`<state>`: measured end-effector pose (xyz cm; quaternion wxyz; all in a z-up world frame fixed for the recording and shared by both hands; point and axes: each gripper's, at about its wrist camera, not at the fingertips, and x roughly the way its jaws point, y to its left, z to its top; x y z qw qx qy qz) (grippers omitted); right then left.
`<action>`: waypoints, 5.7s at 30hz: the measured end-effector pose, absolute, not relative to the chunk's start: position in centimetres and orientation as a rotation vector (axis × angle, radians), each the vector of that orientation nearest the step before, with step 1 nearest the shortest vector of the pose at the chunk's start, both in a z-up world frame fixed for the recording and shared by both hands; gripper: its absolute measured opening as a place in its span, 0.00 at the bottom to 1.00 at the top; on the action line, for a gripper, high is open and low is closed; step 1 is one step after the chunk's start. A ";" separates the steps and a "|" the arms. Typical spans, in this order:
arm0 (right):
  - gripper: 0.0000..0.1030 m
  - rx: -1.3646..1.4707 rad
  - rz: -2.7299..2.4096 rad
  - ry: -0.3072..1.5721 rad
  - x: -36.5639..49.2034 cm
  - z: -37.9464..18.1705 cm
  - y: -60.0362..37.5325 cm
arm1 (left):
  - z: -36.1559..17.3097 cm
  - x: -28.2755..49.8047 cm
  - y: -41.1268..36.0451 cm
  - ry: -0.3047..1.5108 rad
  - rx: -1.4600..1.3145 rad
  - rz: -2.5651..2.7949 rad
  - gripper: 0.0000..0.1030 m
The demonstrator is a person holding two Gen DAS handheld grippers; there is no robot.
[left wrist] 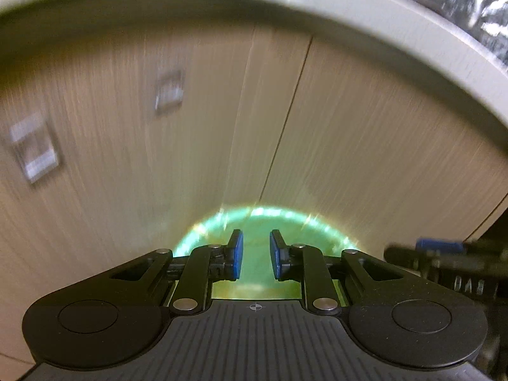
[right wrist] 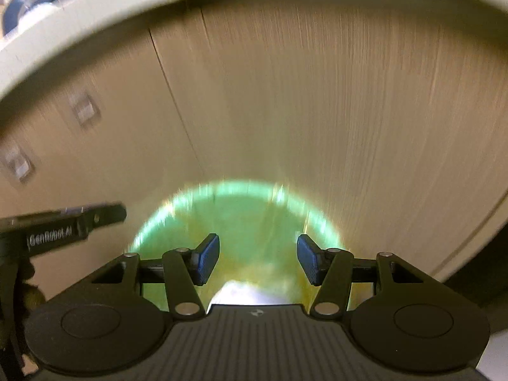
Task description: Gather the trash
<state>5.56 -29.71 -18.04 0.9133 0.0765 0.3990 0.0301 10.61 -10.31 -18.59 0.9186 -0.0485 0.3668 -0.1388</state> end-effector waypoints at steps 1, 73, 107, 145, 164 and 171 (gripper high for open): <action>0.53 0.146 0.059 0.796 5.8 -16.7 -29.8 | -17.4 10.6 -10.4 0.738 -0.095 -0.290 0.21; 0.64 0.114 0.236 0.559 30.0 8.8 -19.3 | 0.4 13.0 9.3 0.365 -0.381 0.051 0.20; 0.14 0.009 0.256 0.626 29.5 8.1 -23.4 | 0.3 13.0 9.6 0.373 -0.389 0.081 0.20; 0.70 0.094 -0.242 0.313 19.6 0.3 -39.0 | 1.3 26.9 -16.5 0.530 0.525 -0.111 0.26; 0.72 0.054 -0.212 0.338 20.0 -0.1 -38.5 | 5.6 26.6 -12.2 0.485 0.214 -0.241 0.24; 0.72 0.114 -0.173 0.374 20.2 -0.1 -39.5 | 1.4 29.4 -18.5 0.578 0.519 -0.194 0.26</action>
